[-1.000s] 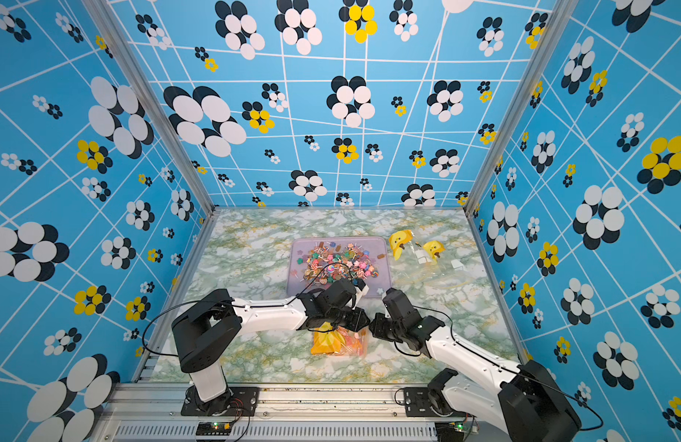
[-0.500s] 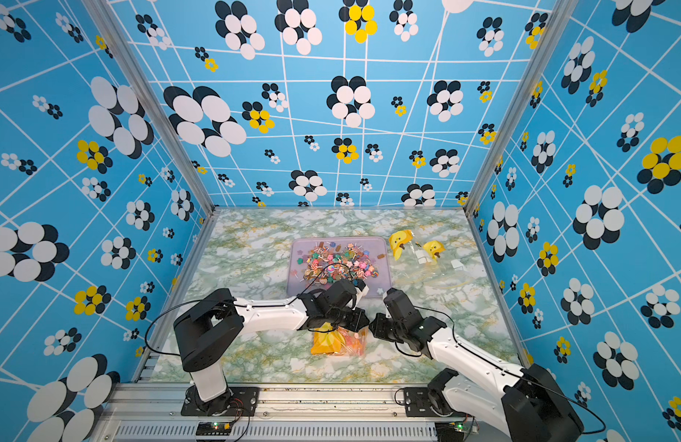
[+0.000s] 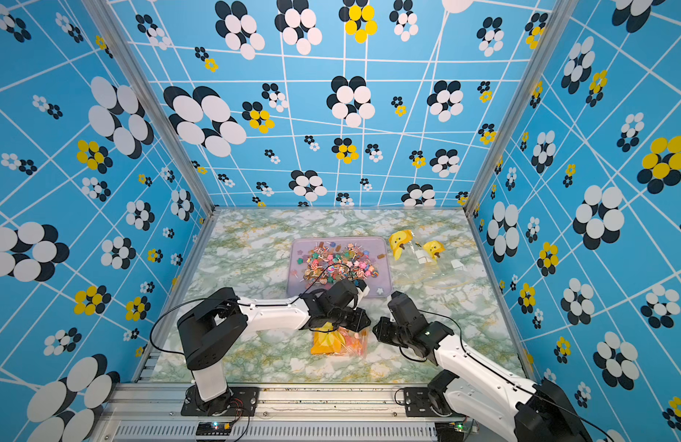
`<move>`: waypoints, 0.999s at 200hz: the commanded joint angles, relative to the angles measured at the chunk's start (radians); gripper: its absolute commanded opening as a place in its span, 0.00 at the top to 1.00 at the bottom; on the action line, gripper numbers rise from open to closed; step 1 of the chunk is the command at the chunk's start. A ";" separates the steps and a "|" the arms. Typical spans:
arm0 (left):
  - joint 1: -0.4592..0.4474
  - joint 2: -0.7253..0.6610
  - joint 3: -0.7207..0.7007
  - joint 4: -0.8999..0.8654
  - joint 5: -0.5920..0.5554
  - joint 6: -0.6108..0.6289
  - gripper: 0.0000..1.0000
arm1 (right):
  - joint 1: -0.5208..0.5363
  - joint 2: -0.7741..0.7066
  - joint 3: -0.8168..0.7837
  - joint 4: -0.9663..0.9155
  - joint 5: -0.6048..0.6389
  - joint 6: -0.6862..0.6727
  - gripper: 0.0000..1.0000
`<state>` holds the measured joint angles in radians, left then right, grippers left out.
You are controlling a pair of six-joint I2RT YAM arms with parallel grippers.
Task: Pour candies out of the ziploc bag
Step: Open the ziploc bag at the center of the board.
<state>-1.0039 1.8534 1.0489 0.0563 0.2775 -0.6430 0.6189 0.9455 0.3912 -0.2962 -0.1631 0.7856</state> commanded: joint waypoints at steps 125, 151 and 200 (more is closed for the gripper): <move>-0.006 0.021 0.042 -0.001 0.019 0.006 0.78 | -0.005 0.089 -0.040 0.170 -0.055 0.032 0.74; -0.006 0.017 0.036 0.002 0.017 0.005 0.78 | -0.005 0.071 -0.043 0.165 -0.058 0.038 0.75; 0.001 0.006 0.028 -0.001 0.015 0.011 0.78 | -0.005 0.042 -0.048 0.122 -0.019 0.029 0.78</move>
<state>-1.0027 1.8671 1.0691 0.0563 0.2810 -0.6426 0.6186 0.9939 0.3588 -0.1631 -0.2108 0.8085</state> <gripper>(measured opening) 0.223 0.228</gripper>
